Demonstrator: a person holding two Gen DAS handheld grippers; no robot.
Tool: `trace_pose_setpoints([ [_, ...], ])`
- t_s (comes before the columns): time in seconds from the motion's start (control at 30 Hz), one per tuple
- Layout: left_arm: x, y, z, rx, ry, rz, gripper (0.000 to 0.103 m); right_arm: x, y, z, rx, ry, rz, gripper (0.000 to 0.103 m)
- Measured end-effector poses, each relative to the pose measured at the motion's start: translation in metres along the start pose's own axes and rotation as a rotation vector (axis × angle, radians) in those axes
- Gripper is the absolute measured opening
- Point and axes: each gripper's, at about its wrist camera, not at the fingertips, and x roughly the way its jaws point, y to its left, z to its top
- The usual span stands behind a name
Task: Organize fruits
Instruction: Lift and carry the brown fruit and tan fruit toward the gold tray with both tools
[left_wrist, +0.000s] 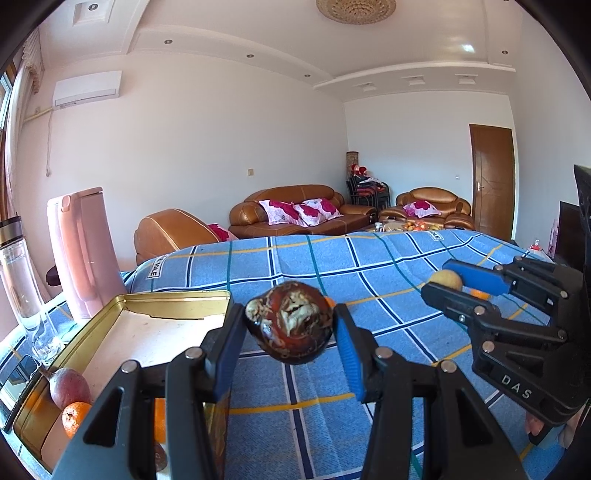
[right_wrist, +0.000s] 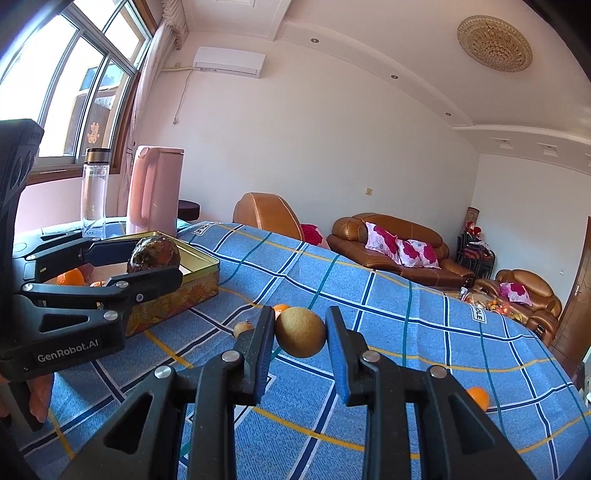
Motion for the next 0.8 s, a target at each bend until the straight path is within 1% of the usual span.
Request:
trace_pose_setpoints([
  [0.1,-0.002,0.004,-0.001,-0.004,0.003,0.004,0.050,0.003,0.003,0.001,-0.002,0.016,0.008,0.030],
  [0.2,-0.004,0.010,-0.002,-0.008,0.004,0.012,0.050,0.004,0.007,0.002,0.014,0.025,0.037,0.030],
  [0.8,-0.018,0.040,-0.008,-0.045,0.004,0.046,0.050,0.007,0.055,0.013,-0.005,0.024,0.136,0.030],
])
